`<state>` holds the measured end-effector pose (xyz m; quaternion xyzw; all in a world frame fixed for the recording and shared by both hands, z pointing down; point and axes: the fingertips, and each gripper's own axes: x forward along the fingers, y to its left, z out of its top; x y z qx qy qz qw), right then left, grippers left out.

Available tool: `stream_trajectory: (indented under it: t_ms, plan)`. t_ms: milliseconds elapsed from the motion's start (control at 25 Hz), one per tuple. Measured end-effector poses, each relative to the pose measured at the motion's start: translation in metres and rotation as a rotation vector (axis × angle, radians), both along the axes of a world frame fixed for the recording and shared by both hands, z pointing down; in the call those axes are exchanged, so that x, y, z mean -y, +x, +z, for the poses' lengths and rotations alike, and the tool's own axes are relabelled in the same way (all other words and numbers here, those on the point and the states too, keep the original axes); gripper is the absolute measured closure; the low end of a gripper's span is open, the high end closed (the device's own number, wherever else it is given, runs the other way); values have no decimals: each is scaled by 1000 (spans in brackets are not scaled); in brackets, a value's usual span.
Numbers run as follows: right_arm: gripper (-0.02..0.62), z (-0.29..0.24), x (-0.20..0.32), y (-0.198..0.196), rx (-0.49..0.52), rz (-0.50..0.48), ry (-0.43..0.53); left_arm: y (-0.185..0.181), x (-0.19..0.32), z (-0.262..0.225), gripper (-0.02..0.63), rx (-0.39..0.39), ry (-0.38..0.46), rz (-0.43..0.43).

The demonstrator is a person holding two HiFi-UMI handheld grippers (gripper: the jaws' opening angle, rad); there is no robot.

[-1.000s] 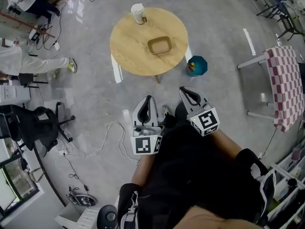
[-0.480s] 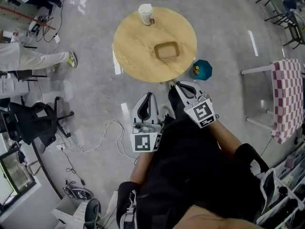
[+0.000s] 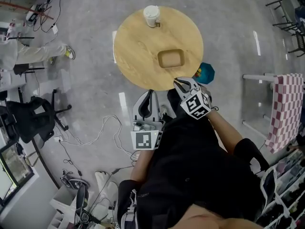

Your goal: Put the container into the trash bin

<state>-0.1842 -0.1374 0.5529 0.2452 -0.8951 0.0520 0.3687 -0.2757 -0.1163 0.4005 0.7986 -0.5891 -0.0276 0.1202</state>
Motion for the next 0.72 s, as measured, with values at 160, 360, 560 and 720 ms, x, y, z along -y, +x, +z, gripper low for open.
stream_trajectory:
  t_ms: [160,360,560,720]
  plan:
    - [565,49,17,0,-143,-98,-32,0,25,11,595,0,-30,-11]
    - [561,104,33,1,-289,-199,-60,-2,50,25,595,-7,-62,-27]
    - [520,156,46,7,-417,-274,-77,-5,67,39,595,-9,-99,-42]
    - [497,185,52,12,-472,-303,-104,-8,74,48,595,-2,-124,-53]
